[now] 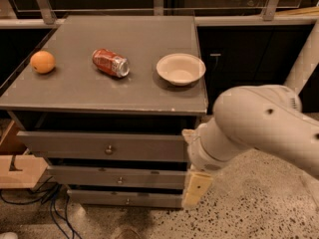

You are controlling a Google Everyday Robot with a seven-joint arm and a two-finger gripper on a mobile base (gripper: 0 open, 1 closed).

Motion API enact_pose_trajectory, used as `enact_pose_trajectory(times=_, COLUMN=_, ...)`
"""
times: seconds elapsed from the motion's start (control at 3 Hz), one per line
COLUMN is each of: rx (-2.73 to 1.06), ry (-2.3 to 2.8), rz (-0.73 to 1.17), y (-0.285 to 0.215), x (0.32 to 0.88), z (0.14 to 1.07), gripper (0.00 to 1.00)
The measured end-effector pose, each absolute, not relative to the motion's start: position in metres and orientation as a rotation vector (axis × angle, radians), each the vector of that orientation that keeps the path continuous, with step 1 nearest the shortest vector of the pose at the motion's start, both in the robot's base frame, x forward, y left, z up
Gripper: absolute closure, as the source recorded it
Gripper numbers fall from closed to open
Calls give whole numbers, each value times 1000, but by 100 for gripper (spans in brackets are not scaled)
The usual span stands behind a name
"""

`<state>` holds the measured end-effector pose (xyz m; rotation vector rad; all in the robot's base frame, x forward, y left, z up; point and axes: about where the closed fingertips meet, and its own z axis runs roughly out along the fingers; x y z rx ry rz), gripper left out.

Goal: Open top drawer

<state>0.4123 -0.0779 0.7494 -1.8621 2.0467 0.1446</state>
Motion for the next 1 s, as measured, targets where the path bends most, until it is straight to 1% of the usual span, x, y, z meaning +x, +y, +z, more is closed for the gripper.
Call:
enact_pose_trajectory(times=0.67, rx=-1926, ry=1973, rz=173, y=-46, x=444, z=715, gripper=0)
enact_pose_trajectory(times=1.0, rx=-1928, ry=1961, rz=185, y=-40, x=456, z=704, gripper=0)
